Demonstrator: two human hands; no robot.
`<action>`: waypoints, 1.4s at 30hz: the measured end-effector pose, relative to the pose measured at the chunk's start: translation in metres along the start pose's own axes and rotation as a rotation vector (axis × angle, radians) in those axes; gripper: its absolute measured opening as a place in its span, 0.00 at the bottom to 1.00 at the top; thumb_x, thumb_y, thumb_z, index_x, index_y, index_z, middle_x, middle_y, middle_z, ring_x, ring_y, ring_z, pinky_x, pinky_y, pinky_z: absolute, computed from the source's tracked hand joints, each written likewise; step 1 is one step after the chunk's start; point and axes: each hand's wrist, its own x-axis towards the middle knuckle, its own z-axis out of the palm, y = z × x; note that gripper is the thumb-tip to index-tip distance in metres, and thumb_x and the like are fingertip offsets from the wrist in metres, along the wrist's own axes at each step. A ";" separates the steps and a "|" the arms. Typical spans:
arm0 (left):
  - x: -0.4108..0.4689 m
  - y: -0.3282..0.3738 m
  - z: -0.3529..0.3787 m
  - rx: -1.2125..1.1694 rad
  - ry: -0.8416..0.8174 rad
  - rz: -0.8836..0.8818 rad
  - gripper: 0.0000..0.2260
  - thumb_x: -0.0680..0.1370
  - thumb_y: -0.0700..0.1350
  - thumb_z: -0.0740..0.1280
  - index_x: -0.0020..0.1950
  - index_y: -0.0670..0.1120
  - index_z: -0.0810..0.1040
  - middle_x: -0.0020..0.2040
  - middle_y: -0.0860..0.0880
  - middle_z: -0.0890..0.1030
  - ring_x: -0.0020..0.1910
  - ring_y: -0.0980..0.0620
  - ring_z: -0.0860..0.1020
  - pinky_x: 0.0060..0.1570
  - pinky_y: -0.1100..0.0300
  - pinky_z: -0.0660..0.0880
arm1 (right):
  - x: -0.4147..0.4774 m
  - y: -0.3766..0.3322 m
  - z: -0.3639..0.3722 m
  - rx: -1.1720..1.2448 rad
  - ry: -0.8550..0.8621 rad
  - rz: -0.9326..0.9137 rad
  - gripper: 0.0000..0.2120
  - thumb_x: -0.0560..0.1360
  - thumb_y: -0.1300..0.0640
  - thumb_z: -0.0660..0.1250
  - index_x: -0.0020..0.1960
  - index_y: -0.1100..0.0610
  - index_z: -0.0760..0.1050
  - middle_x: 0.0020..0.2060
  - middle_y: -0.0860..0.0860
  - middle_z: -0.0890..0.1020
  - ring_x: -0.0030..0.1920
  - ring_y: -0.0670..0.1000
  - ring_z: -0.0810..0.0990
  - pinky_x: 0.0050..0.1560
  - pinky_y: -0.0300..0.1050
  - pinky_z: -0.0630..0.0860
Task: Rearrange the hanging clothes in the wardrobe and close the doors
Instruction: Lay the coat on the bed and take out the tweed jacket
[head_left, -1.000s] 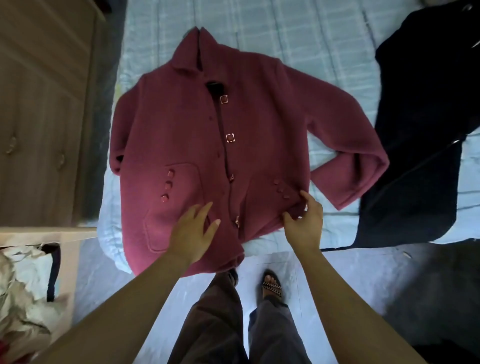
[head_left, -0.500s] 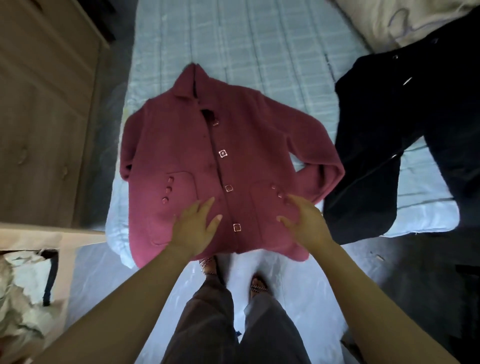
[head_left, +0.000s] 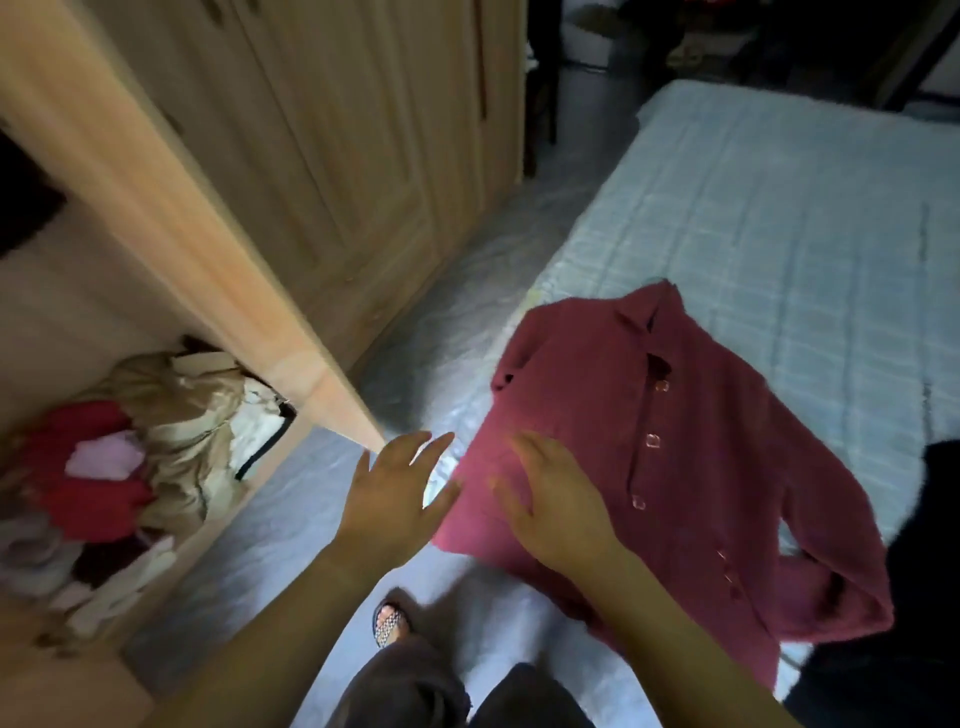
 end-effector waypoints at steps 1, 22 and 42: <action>-0.008 -0.017 -0.012 -0.014 0.038 -0.053 0.33 0.73 0.69 0.44 0.71 0.55 0.67 0.68 0.51 0.72 0.68 0.48 0.69 0.66 0.39 0.62 | 0.013 -0.021 0.005 0.001 -0.012 -0.065 0.26 0.73 0.43 0.57 0.61 0.60 0.75 0.55 0.57 0.80 0.54 0.57 0.79 0.55 0.49 0.76; -0.102 -0.430 -0.315 0.261 0.596 -0.612 0.31 0.74 0.66 0.48 0.70 0.52 0.69 0.65 0.47 0.74 0.65 0.42 0.71 0.66 0.37 0.62 | 0.289 -0.518 0.148 0.024 -0.049 -0.938 0.30 0.75 0.40 0.52 0.67 0.60 0.71 0.65 0.56 0.74 0.65 0.55 0.71 0.64 0.47 0.67; -0.075 -0.641 -0.695 0.776 1.069 -0.800 0.33 0.72 0.68 0.44 0.72 0.55 0.64 0.69 0.49 0.70 0.67 0.46 0.68 0.64 0.39 0.62 | 0.515 -0.962 0.062 0.141 0.455 -1.549 0.24 0.79 0.44 0.56 0.70 0.56 0.67 0.69 0.52 0.67 0.70 0.52 0.64 0.67 0.46 0.63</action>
